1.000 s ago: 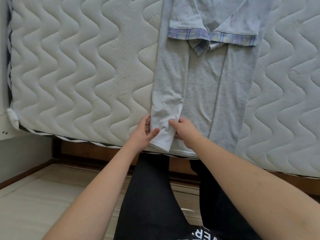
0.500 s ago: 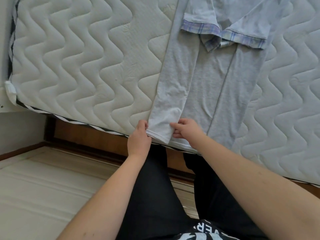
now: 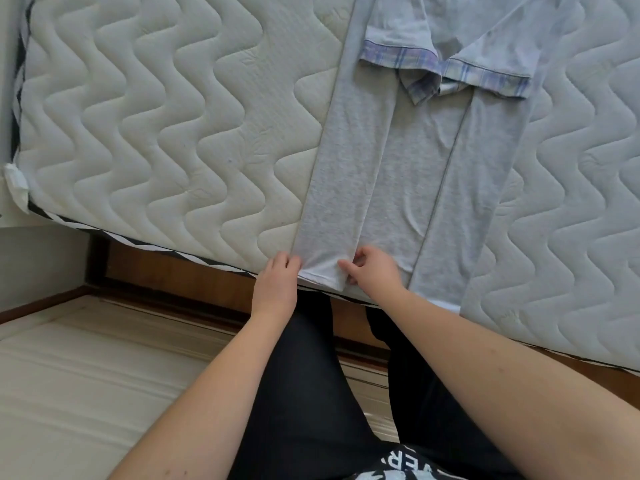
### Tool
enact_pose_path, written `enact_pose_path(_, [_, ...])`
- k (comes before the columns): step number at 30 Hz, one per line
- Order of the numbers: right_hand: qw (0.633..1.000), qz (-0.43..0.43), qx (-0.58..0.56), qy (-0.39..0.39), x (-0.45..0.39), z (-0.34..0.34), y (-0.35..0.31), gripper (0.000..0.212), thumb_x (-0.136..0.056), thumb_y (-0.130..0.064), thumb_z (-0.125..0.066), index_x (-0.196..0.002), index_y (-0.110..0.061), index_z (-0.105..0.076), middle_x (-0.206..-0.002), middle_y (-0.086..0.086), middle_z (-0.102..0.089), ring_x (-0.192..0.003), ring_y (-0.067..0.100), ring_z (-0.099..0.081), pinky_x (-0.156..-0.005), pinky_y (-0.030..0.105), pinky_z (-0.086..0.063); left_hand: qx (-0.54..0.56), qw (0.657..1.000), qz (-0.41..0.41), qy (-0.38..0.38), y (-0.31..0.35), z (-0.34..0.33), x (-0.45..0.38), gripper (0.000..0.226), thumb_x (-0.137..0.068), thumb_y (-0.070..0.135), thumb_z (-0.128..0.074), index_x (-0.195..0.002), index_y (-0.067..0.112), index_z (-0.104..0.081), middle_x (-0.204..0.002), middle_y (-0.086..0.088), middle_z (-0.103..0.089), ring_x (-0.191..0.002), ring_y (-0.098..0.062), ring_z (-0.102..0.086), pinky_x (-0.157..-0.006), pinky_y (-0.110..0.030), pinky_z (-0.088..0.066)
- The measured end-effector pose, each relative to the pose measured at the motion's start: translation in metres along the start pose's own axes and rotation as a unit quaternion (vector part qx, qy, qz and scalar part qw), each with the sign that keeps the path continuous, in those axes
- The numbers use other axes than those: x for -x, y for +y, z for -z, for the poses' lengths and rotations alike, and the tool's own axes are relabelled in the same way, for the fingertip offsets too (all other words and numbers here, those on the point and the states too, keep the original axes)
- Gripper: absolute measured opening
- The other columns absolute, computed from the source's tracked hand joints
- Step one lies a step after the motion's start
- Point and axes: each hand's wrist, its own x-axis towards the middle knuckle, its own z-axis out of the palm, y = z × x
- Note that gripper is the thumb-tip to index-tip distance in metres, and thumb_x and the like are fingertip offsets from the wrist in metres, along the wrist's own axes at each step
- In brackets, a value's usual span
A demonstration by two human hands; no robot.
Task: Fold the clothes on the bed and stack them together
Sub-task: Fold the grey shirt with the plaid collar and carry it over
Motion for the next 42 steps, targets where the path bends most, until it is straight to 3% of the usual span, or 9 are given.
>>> enact_pose_path(7, [0.993,-0.044,0.081,-0.067,-0.004,0.002,-0.003,0.034,-0.087,-0.053,-0.064,-0.08,-0.02,-0.065,-0.061,-0.003,-0.072,-0.056,0.009,-0.068,-0.059,0.028,-0.055,-0.009,0.997,0.022,-0.074,-0.01,0.007,-0.015,0.023,-0.086,0.004,-0.054,-0.105,0.016,-0.058,-0.105,-0.005,-0.05,-0.094,-0.026,-0.052,-0.075,-0.033,-0.04])
enact_pose_path(13, [0.991,-0.085,-0.001,-0.103,0.0,-0.007,0.005,0.024,-0.088,-0.039,-0.07,-0.086,-0.015,-0.067,-0.073,0.002,-0.074,-0.065,0.013,-0.072,-0.052,0.025,-0.051,0.283,0.938,0.191,-0.067,-0.005,0.012,-0.032,0.029,-0.093,0.035,-0.062,-0.113,0.019,-0.05,-0.095,0.001,-0.058,-0.086,-0.017,-0.058,-0.073,-0.032,-0.045])
enact_pose_path(17, [0.983,-0.067,-0.088,-0.148,0.002,-0.018,0.01,0.025,-0.091,-0.031,-0.069,-0.109,-0.015,-0.065,-0.092,-0.001,-0.074,-0.066,0.008,-0.072,-0.049,0.019,-0.049,0.353,0.897,0.253,-0.084,-0.011,0.006,-0.033,0.04,-0.081,0.042,-0.077,-0.105,0.021,-0.052,-0.087,0.007,-0.055,-0.077,-0.005,-0.053,-0.069,-0.025,-0.04])
enact_pose_path(21, [0.978,-0.051,-0.138,-0.151,0.006,-0.027,0.017,0.032,-0.093,-0.03,-0.066,-0.121,-0.013,-0.064,-0.101,-0.002,-0.072,-0.067,0.007,-0.072,-0.053,0.02,-0.049,0.329,0.911,0.236,-0.082,-0.018,-0.002,-0.029,0.022,-0.086,0.034,-0.074,-0.095,0.021,-0.06,-0.084,0.01,-0.061,-0.075,-0.003,-0.054,-0.074,-0.027,-0.041])
enact_pose_path(24, [0.972,-0.051,-0.164,-0.162,0.009,-0.031,0.018,0.032,-0.097,-0.03,-0.061,-0.124,-0.014,-0.062,-0.1,-0.003,-0.072,-0.066,0.006,-0.07,-0.055,0.02,-0.049,0.436,0.861,0.247,-0.085,-0.021,-0.001,-0.023,0.006,-0.094,0.025,-0.066,-0.093,0.019,-0.065,-0.095,0.0,-0.071,-0.09,-0.016,-0.065,-0.08,-0.026,-0.05])
enact_pose_path(28, [0.963,-0.044,-0.202,-0.176,0.014,-0.032,0.016,0.021,-0.101,-0.025,-0.052,-0.12,-0.018,-0.06,-0.09,-0.005,-0.074,-0.059,0.006,-0.066,-0.053,0.019,-0.05,0.541,0.787,0.269,-0.124,-0.02,0.0,-0.017,0.014,-0.103,0.017,-0.049,-0.098,0.017,-0.062,-0.099,0.0,-0.069,-0.095,-0.013,-0.064,-0.065,-0.014,-0.052])
enact_pose_path(33, [0.938,-0.033,-0.267,-0.217,0.018,-0.028,0.014,0.022,-0.102,-0.023,-0.052,-0.122,-0.02,-0.059,-0.092,-0.004,-0.076,-0.07,0.006,-0.068,-0.056,0.019,-0.05,0.53,0.795,0.272,-0.115,-0.017,0.002,-0.02,0.028,-0.099,0.042,-0.052,-0.11,0.019,-0.064,-0.101,0.008,-0.07,-0.089,0.0,-0.064,-0.064,-0.009,-0.047])
enact_pose_path(39, [0.96,-0.081,-0.198,-0.18,0.015,-0.031,0.01,0.032,-0.102,-0.03,-0.051,-0.127,-0.014,-0.058,-0.092,-0.003,-0.074,-0.061,0.004,-0.067,-0.048,0.017,-0.045,0.508,0.815,0.243,-0.136,-0.015,0.003,-0.022,0.012,-0.088,0.017,-0.073,-0.095,0.022,-0.064,-0.091,0.004,-0.072,-0.072,0.002,-0.069,-0.058,-0.006,-0.047])
enact_pose_path(42, [0.979,-0.101,-0.094,-0.147,0.014,-0.03,0.008,0.038,-0.1,-0.038,-0.053,-0.122,-0.007,-0.059,-0.077,-0.006,-0.072,-0.05,0.003,-0.065,-0.04,0.017,-0.04,0.456,0.844,0.253,-0.127,-0.014,0.003,-0.02,0.016,-0.086,0.019,-0.075,-0.098,0.019,-0.065,-0.095,0.002,-0.072,-0.084,-0.008,-0.067,-0.072,-0.017,-0.05])
